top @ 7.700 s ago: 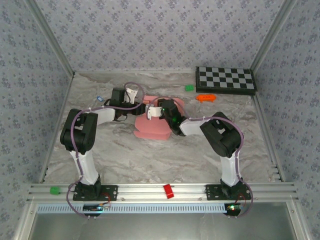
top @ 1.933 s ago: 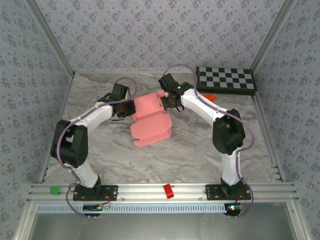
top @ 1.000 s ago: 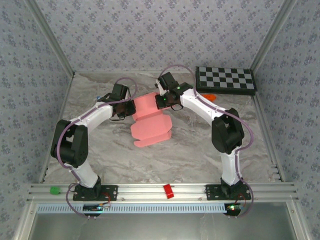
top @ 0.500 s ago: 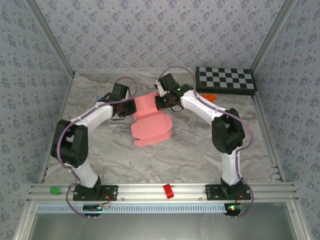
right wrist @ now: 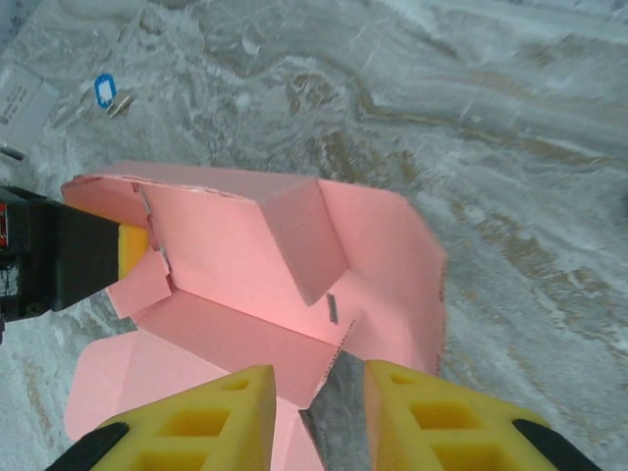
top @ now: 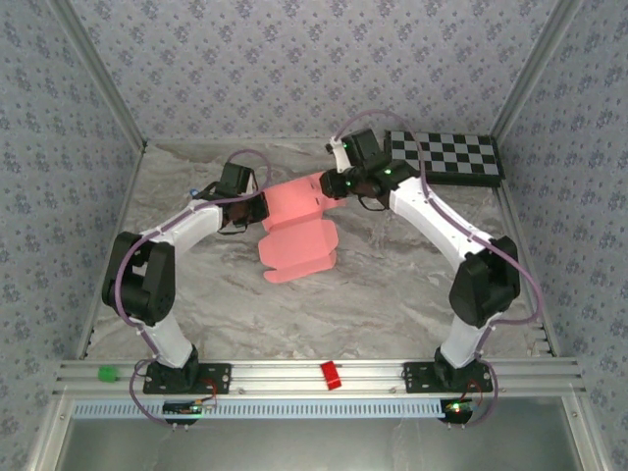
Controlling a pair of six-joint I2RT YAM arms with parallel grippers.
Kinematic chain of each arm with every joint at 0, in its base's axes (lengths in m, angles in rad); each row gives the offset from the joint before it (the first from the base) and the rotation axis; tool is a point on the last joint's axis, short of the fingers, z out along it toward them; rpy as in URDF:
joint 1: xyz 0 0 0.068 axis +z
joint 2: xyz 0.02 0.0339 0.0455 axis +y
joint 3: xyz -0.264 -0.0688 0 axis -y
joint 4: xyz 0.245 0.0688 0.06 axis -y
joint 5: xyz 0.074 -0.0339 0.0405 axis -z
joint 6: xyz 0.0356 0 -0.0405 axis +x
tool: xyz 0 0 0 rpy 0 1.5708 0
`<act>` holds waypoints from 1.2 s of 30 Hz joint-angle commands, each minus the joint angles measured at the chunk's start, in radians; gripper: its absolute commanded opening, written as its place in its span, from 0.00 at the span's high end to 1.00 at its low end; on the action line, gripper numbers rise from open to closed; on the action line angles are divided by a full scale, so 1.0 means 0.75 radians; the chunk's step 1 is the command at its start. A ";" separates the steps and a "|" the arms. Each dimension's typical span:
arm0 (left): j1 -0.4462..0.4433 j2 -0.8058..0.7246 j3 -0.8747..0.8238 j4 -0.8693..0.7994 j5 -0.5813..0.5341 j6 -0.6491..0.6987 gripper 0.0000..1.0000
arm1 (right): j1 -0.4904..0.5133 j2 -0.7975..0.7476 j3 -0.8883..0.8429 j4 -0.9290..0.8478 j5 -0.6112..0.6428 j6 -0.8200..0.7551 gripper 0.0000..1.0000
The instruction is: Fold the paper box
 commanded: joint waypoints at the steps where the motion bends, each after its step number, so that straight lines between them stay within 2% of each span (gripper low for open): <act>1: 0.008 -0.004 0.026 0.024 0.032 0.027 1.00 | -0.039 -0.044 -0.039 -0.024 0.127 -0.020 0.69; 6: 0.008 -0.017 0.024 0.024 0.054 0.026 1.00 | -0.130 -0.029 -0.070 -0.035 0.104 0.016 0.69; 15: 0.008 -0.041 0.013 0.035 0.078 0.028 1.00 | -0.202 0.080 -0.079 0.030 -0.072 -0.038 0.70; 23: 0.008 -0.044 0.013 0.029 0.081 0.033 1.00 | -0.180 0.156 -0.050 0.050 -0.188 -0.112 0.71; 36: 0.008 -0.022 0.039 0.007 0.083 0.032 1.00 | -0.125 0.148 -0.074 0.080 -0.303 -0.178 0.71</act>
